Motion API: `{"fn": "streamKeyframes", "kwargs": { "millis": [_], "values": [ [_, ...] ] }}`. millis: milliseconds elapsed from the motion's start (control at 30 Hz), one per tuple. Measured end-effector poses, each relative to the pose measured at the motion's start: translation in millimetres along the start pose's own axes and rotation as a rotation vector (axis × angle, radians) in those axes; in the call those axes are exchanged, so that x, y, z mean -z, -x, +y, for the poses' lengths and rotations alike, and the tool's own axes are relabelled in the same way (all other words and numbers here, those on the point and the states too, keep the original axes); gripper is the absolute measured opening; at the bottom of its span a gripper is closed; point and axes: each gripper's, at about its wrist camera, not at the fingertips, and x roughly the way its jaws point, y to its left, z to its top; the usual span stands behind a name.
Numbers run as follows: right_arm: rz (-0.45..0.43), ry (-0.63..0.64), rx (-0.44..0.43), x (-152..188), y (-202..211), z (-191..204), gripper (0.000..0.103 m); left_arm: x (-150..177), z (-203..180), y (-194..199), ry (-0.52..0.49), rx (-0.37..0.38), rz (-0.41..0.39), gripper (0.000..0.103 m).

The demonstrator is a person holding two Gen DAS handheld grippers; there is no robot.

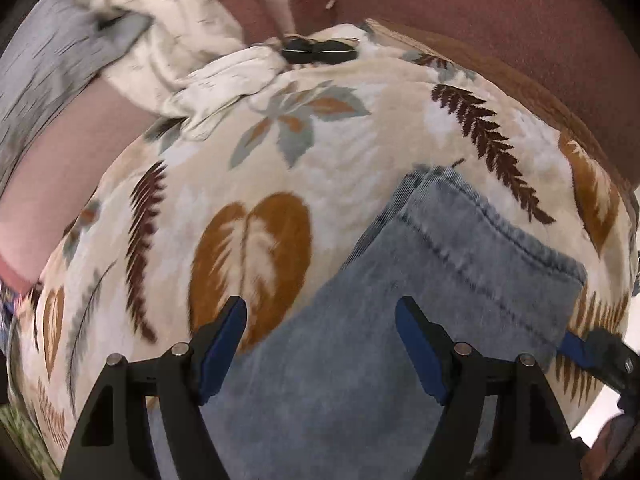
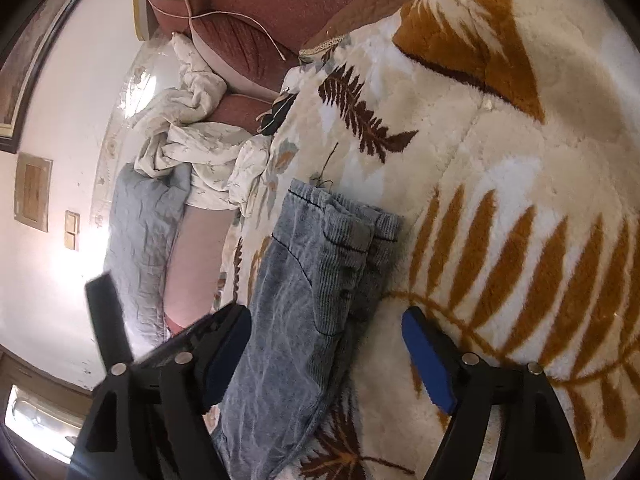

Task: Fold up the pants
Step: 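Grasp the jeans leg hem with the left gripper while the right grasps beside it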

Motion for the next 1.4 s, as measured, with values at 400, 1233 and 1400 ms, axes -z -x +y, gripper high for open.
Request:
{"fn": "streamKeyframes", "kwargs": {
  "millis": [400,1233,1400],
  "values": [
    [0.022,0.055,0.031,-5,-12,6,0.079,-33,-24,-38,-0.102,0.094,0.015,0.077],
    [0.015,0.052,0.012,-22,-22,-4,0.04,-65,-43,-68,-0.065,0.325,0.031,0.045],
    [0.02,0.041,0.001,-23,-22,-9,0.029,-65,-37,-63,-0.031,0.322,0.011,0.02]
  ]
}}
